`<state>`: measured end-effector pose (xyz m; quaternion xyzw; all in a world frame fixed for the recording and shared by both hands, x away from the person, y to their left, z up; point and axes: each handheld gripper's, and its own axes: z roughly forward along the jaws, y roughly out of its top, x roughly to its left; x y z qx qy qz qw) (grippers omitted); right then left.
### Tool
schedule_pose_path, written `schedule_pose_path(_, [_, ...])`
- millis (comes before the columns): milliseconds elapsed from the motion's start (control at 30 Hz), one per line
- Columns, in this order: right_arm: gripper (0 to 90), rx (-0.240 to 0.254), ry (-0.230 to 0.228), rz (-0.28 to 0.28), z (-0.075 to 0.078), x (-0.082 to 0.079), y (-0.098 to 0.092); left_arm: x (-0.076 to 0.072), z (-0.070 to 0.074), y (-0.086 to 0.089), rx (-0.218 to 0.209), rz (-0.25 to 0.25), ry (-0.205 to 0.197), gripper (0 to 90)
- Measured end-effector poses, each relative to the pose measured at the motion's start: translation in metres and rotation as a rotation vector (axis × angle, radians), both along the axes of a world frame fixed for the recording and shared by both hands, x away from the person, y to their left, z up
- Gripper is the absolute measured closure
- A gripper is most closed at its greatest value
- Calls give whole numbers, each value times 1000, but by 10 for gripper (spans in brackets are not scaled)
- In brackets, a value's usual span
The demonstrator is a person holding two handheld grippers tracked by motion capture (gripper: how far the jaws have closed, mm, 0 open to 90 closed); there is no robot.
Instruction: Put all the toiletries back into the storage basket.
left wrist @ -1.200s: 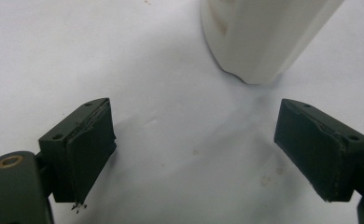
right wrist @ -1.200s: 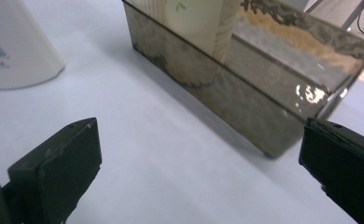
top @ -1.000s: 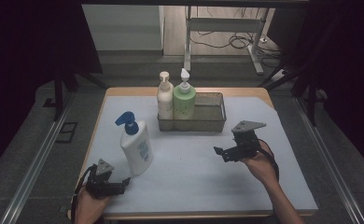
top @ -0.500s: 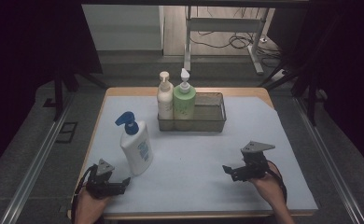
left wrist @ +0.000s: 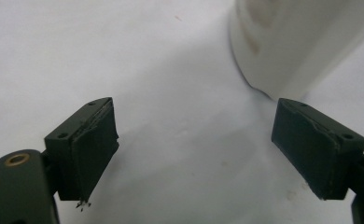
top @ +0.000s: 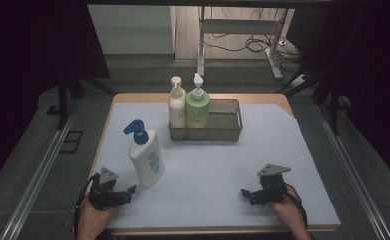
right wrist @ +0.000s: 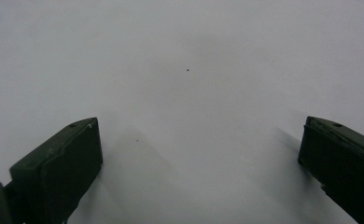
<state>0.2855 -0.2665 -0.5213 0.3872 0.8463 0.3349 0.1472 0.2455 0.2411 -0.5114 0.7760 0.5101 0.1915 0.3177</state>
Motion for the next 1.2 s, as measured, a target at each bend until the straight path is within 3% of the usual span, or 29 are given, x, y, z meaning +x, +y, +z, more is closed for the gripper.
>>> schedule_pose_path(133, [0,2,-5,-1,0,0,0,8,2,3,-12,7,11,136])
schedule_pose_path(233, [0,2,-10,0,-1,0,0,14,2,1,10,-5,22,166])
schedule_pose_path(367, [0,3,-10,-1,-1,0,0,23,0,0,1,-22,36,350])
schedule_pose_path(467, [0,3,-10,-1,-1,-1,0,30,-2,0,-13,-33,52,529])
schedule_pose_path(500, [0,4,-11,-1,-1,-1,-1,32,-1,-1,-30,-38,59,629])
schedule_pose_path(533, [0,4,-11,-1,-1,-1,-1,34,-1,-2,-42,-42,62,629])
schedule_pose_path(567, [0,4,-11,-1,-1,-1,-1,38,1,-5,-51,-52,60,714])
schedule_pose_path(733, [0,4,-12,-1,-1,-1,-1,47,2,-12,-72,-85,53,867])
schedule_pose_path(967, [0,5,-11,-1,-1,-1,-1,57,0,-21,-117,-138,53,895])
schedule_pose_path(1033, [0,5,-11,0,-1,-1,-1,58,0,-23,-101,-128,52,896])
schedule_pose_path(1200, [0,4,-11,0,-1,-1,-1,57,-1,-21,-130,-127,64,897])
